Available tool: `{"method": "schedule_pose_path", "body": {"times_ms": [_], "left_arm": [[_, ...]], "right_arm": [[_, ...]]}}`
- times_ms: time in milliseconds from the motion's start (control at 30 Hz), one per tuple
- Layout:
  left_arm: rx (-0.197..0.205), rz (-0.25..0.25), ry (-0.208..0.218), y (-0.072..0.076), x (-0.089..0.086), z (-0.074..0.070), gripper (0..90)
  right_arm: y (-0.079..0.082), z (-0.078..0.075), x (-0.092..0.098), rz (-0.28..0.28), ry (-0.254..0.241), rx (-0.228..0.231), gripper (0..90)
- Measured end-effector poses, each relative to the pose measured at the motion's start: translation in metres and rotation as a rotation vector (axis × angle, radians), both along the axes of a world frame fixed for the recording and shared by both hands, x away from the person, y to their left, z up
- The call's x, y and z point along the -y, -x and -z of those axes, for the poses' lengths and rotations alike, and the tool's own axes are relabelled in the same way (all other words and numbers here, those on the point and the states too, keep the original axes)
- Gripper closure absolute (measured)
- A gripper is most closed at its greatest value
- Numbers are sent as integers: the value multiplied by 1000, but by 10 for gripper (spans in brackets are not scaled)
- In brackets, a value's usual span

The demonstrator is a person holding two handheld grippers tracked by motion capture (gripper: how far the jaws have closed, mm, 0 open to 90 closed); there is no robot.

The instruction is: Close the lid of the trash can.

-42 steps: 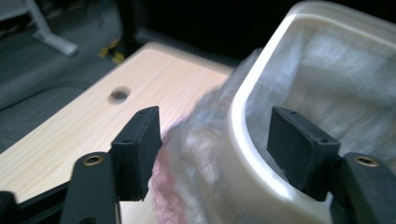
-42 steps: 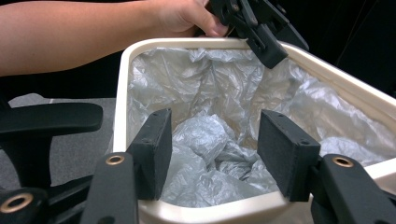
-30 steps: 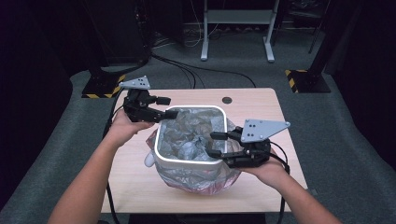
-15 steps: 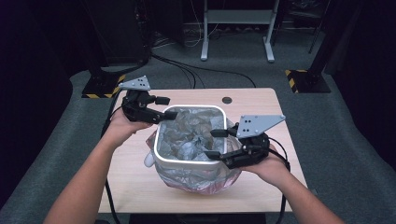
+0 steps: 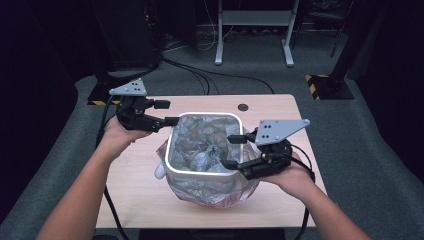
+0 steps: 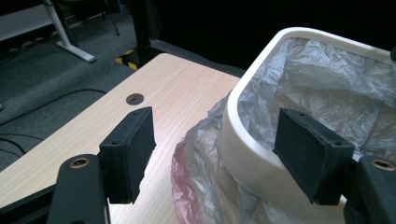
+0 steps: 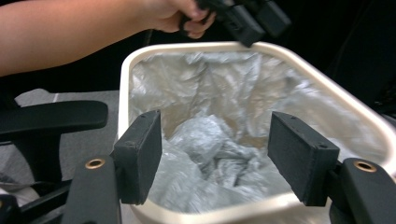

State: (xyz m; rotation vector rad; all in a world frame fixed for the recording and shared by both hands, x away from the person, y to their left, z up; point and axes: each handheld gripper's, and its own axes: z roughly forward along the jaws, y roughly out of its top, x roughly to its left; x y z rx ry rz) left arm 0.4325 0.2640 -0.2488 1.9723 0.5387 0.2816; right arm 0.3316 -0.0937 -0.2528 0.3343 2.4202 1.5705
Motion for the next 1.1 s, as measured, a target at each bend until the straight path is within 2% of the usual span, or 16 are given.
{"method": "schedule_pose_path", "body": {"times_ms": [133, 300, 433, 567, 633, 667, 733, 833, 967, 1100], "left_arm": [[17, -20, -1, 6, -11, -1, 280], [26, -56, -10, 10, -25, 4, 280], [21, -79, -11, 12, -34, 14, 279], [13, -97, -13, 13, -41, 27, 280], [11, -102, -8, 14, -43, 32, 280], [12, -104, -6, 16, -46, 40, 281], [14, -108, -14, 17, -46, 48, 282], [6, -112, -35, 18, -48, 65, 293], [-12, -127, -39, 18, -55, 86, 307], [-28, -154, -45, 19, -61, 105, 307]], "right_arm": [[0, -9, 15, 38, -12, 10, 340], [-6, -10, 41, 125, -31, 18, 339], [-12, -1, 62, 206, -35, 10, 337], [-19, 13, 76, 266, -31, -11, 334], [-21, 16, 78, 277, -27, -14, 334], [-25, 28, 83, 319, -9, -13, 334], [-27, 34, 86, 341, 0, -13, 334], [-33, 53, 90, 382, 24, -35, 334], [-40, 78, 96, 437, 60, -49, 336], [-44, 99, 103, 486, 74, -62, 338]]}}
